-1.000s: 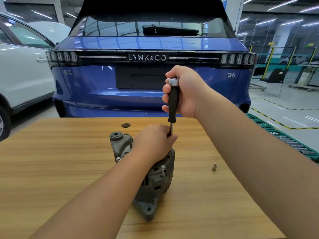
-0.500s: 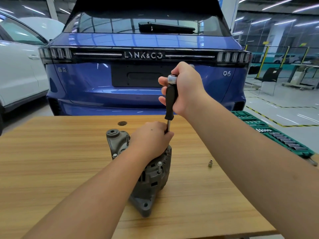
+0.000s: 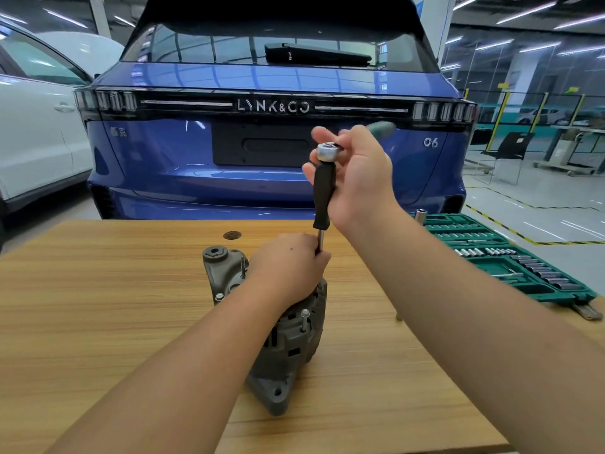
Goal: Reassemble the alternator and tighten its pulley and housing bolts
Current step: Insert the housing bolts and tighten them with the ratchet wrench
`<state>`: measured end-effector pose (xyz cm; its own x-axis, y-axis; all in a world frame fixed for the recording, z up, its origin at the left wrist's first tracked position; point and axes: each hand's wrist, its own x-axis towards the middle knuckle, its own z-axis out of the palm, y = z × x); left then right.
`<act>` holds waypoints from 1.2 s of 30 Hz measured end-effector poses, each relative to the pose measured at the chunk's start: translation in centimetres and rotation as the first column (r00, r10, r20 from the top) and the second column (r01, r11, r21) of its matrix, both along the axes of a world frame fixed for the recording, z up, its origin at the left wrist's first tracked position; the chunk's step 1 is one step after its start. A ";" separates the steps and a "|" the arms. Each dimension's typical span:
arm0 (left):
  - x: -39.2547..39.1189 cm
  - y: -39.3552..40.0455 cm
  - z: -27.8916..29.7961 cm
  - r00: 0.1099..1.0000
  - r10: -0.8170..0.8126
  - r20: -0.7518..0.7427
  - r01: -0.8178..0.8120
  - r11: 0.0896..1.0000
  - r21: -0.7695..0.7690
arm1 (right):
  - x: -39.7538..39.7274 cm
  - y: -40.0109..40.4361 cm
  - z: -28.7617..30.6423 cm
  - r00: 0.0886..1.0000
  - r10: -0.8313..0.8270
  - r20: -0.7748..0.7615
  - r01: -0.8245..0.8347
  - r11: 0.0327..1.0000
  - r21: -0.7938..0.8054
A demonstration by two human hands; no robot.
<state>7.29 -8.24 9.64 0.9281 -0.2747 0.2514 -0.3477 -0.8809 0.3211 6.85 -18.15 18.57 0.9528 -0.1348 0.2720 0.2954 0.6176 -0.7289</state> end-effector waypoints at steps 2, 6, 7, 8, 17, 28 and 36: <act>0.0 -0.1 0.0 1.000 0.008 0.015 -0.008 1.000 0.007 | 0.0 0.3 -0.7 0.994 -0.104 0.029 0.099 0.987 0.130; 0.1 0.0 -0.1 1.000 -0.004 0.003 0.004 1.000 -0.030 | -0.4 0.8 -1.7 0.935 -0.209 0.286 0.232 0.972 -0.048; 0.1 0.1 -0.1 1.000 -0.009 0.003 0.009 0.999 -0.031 | -0.5 0.9 -2.2 0.861 -0.288 0.419 0.395 0.898 -0.193; 0.1 0.3 -0.1 1.000 -0.013 0.005 0.013 0.999 -0.032 | -0.6 1.0 -2.8 0.764 -0.316 0.563 0.551 0.773 -0.314; -0.1 1.7 0.7 0.985 -0.168 -0.030 0.167 0.985 -0.032 | -1.4 -0.3 -3.7 0.911 -0.010 0.413 0.242 0.823 -0.513; 0.4 3.3 0.8 0.953 -0.297 -0.061 0.299 0.954 0.029 | -0.3 0.8 -1.6 0.962 -0.235 0.137 0.270 0.894 -0.358; 1.2 3.2 0.9 0.955 -0.293 -0.049 0.292 0.956 -0.023 | 0.3 -0.5 -3.2 0.962 0.139 0.235 -0.090 0.974 -0.206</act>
